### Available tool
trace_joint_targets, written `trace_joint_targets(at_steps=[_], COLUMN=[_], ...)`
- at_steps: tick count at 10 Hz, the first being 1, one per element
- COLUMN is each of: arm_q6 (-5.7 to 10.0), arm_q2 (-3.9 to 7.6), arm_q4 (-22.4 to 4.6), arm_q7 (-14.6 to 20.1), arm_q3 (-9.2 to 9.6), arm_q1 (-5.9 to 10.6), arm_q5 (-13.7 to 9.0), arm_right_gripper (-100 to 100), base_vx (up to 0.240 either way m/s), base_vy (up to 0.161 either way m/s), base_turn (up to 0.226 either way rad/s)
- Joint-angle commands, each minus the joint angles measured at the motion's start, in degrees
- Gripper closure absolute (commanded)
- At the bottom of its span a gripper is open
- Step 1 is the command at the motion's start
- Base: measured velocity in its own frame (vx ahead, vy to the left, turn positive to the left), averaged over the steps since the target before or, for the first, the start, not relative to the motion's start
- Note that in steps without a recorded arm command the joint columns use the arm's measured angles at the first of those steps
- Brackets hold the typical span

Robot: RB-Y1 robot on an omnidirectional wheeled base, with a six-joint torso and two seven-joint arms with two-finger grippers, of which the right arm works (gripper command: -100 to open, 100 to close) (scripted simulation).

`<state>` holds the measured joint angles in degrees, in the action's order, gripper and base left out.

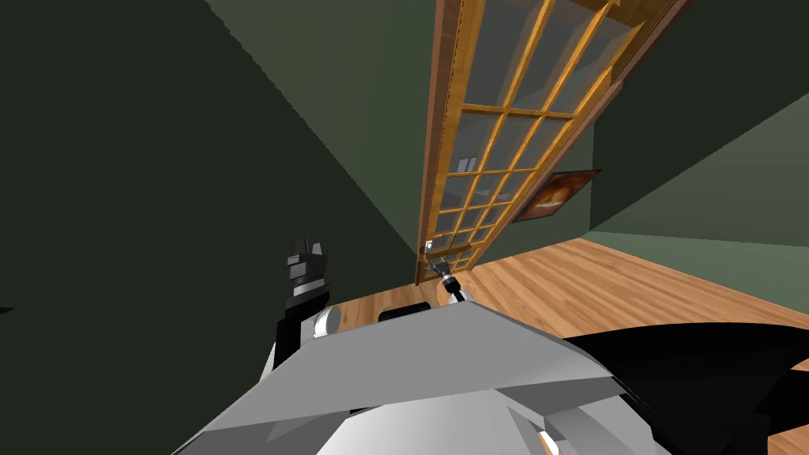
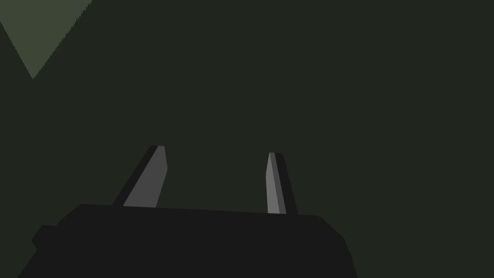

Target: Pull the door open

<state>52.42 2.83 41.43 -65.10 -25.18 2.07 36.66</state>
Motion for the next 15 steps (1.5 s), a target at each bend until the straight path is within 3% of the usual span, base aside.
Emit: trace_joint_targets(at_steps=[1,3,7,8,10,11,12,15], arm_q6=[0.38,0.54,1.01,1.01,1.20,1.72,1.72,1.72], arm_q2=[0.85,1.51,3.06,3.06,3.51,3.28,3.28,3.28], arm_q4=[-0.9,-1.8,-4.5,-4.5,-5.6,-6.9,-6.9,-6.9], arm_q7=[-0.4,-0.7,-1.8,-1.8,-2.2,-2.4,-2.4,-2.4], arm_q3=[-1.76,-3.42,-8.51,-8.51,-10.66,-10.12,-10.12,-10.12], arm_q1=[0.01,0.24,0.94,0.94,1.24,1.03,1.03,1.03], arm_q5=[-1.1,-2.1,-5.4,-5.4,-6.8,-6.4,-6.4,-6.4], arm_right_gripper=[-100,-100,-100,-100,-100,-100,100,100], base_vx=[0.062,0.067,0.112,0.079,0.064,0.002,-0.018,-0.001], base_vy=[0.017,0.000,-0.027,-0.057,-0.044,-0.015,0.010,-0.002], base_turn=[0.265,0.232,0.295,0.103,0.210,0.031,-0.031,-0.016])
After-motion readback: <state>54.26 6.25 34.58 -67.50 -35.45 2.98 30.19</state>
